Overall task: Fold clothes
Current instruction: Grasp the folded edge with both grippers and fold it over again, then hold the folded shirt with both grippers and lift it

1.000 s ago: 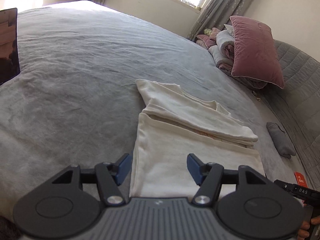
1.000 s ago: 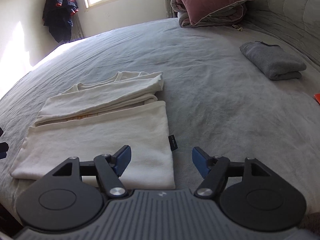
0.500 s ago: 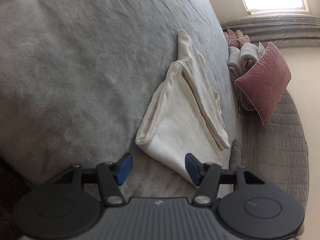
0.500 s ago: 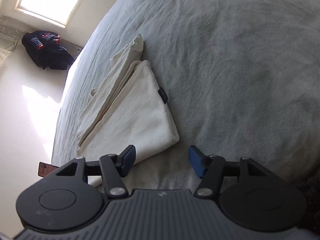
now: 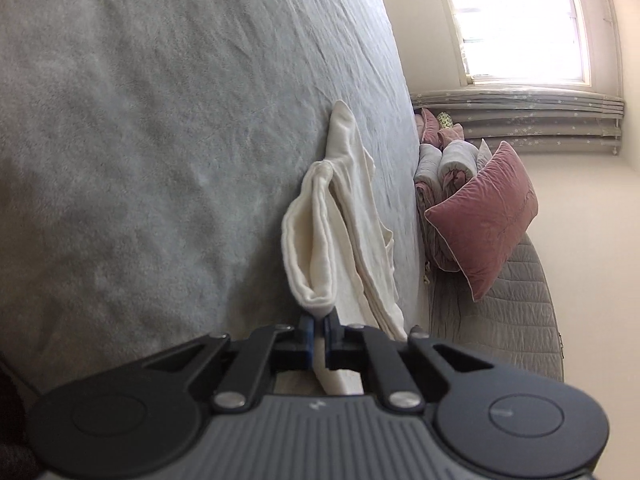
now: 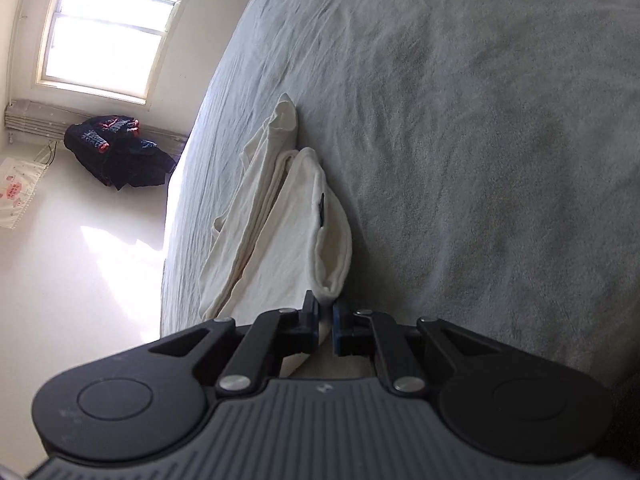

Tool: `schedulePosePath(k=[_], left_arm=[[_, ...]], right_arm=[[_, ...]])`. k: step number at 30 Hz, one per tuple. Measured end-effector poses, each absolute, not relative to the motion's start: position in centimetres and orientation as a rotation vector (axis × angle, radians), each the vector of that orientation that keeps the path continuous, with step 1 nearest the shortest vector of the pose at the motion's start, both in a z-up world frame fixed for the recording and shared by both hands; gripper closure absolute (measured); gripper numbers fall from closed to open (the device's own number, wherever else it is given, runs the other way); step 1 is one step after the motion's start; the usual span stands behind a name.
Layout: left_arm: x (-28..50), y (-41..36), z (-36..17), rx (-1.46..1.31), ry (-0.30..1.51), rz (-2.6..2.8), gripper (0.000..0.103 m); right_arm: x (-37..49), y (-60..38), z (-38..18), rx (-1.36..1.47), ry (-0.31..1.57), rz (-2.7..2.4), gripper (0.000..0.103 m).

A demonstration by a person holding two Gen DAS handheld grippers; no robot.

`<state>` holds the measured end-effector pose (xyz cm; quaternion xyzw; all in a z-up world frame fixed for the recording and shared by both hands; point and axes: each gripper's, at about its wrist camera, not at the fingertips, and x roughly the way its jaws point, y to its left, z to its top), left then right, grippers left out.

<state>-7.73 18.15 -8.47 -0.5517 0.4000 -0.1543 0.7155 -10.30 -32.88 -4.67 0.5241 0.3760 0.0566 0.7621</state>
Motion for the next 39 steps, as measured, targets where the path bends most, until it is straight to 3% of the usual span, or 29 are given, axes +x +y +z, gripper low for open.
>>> schedulePosePath(k=[17, 32, 35, 37, 39], left_arm=[[1.1, 16.3, -0.8, -1.079, 0.608, -0.449, 0.099], [12.7, 13.3, -2.5, -0.765, 0.623, -0.246, 0.098], [14.1, 12.9, -3.2, -0.712, 0.645, -0.22, 0.096], [14.4, 12.9, -3.3, -0.675, 0.645, -0.197, 0.077], [14.2, 13.2, -3.3, -0.648, 0.629, -0.185, 0.061]], right_arm=[[0.4, -32.3, 2.2, 1.064, 0.612, 0.199, 0.094], [8.9, -32.9, -1.9, 0.918, 0.618, 0.114, 0.093], [9.5, -33.1, -2.7, 0.899, 0.637, 0.099, 0.089], [9.7, -33.2, -2.9, 0.881, 0.638, 0.087, 0.081], [9.4, -33.4, -2.7, 0.854, 0.609, 0.069, 0.051]])
